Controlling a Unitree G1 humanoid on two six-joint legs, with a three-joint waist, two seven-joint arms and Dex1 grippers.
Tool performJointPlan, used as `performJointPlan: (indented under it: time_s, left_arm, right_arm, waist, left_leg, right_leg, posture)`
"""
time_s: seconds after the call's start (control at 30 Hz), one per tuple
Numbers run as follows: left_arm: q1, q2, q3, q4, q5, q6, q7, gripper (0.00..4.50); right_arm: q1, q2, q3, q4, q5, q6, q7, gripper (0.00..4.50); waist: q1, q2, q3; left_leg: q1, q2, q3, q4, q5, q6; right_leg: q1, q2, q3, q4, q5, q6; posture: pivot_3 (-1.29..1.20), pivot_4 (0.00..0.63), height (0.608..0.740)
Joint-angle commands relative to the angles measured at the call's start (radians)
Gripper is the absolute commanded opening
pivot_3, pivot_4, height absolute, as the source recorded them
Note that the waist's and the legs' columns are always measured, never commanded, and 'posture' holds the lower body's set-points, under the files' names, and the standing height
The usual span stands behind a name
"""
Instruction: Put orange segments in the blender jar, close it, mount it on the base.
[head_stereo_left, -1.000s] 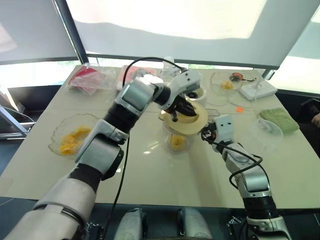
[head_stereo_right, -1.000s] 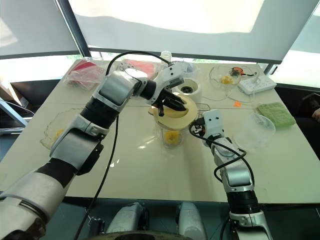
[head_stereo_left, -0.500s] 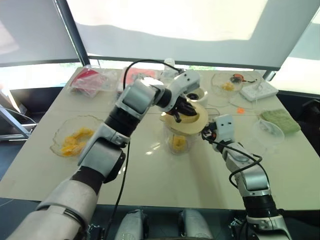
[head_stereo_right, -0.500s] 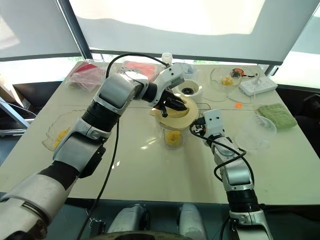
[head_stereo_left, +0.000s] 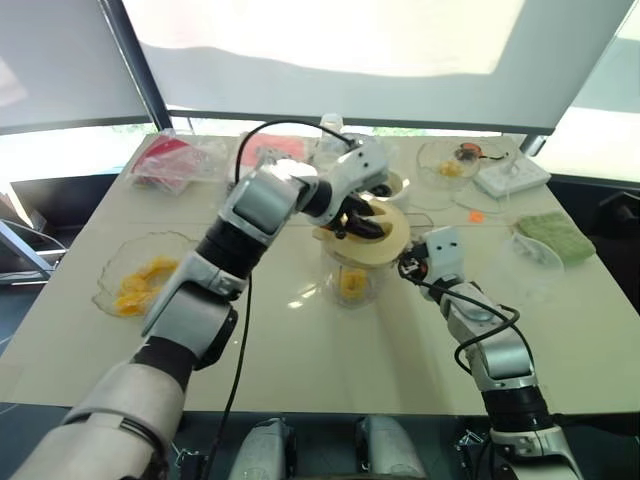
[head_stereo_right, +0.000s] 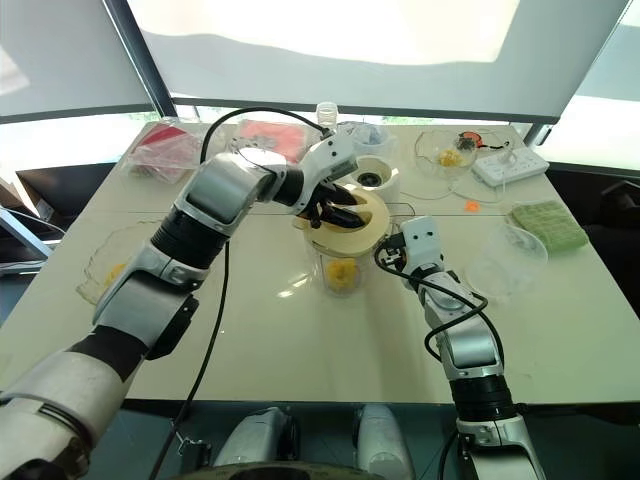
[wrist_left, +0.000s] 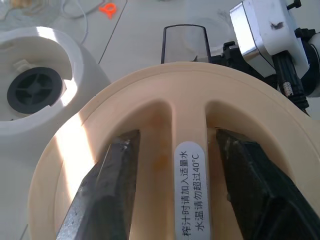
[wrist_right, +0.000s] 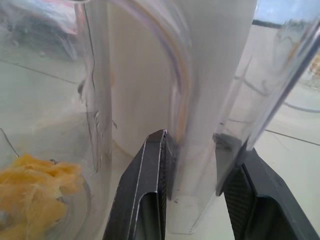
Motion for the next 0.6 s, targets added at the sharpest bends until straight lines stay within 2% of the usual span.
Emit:
performJointPlan:
  time_s: [0.03,0.13,0.23,0.37,0.6]
  left_arm:
    - [0.006,0.038,-0.02,0.005,-0.013,0.009,-0.03,2.24]
    - [-0.04,0.073,0.041,-0.062,-0.087,0.028,-0.087,2.24]
    - [-0.092,0.095,0.097,-0.09,-0.137,0.07,-0.084,2.24]
    - [-0.174,0.127,0.191,-0.096,-0.214,0.148,-0.059,2.24]
    - [-0.237,0.218,0.307,-0.065,-0.289,0.203,-0.006,2.24]
  right_arm:
    - [-0.001,-0.025,0.02,0.003,-0.063,-0.017,0.003,0.97]
    - [0.001,-0.027,0.017,0.009,-0.066,-0.026,0.006,0.97]
    - [0.002,-0.028,0.018,0.014,-0.068,-0.032,0.008,0.97]
    - [-0.004,-0.029,0.02,0.021,-0.071,-0.037,0.01,0.97]
    - [-0.002,-0.025,0.019,0.011,-0.068,-0.024,0.012,0.97]
  waist:
    - [0.0,-0.003,0.004]
    - [-0.001,-0.002,0.011]
    - [0.002,-0.001,0.013]
    - [0.002,-0.004,0.016]
    - [0.001,-0.004,0.018]
  left_leg:
    - [0.0,0.0,0.0,-0.001,0.0,0.0]
    - [-0.004,0.0,0.002,-0.004,0.002,0.003]
    - [-0.022,0.0,0.005,-0.005,0.004,0.002]
    - [-0.034,0.001,0.005,-0.005,0.005,0.001]
    - [-0.031,0.0,0.006,-0.005,0.005,0.002]
  right_leg:
    - [-0.001,0.0,0.0,0.0,0.0,0.0]
    - [-0.005,0.0,0.0,0.0,0.003,-0.005]
    - [-0.023,0.0,-0.001,0.004,0.005,-0.006]
    - [-0.035,0.009,-0.001,0.006,0.007,-0.002]
    - [-0.032,0.01,-0.002,0.004,0.004,-0.002]
  posture:
    - [0.0,0.15,0.74]
    - [0.0,0.15,0.74]
    - [0.0,0.15,0.74]
    - [0.0,0.15,0.74]
    - [0.0,0.15,0.74]
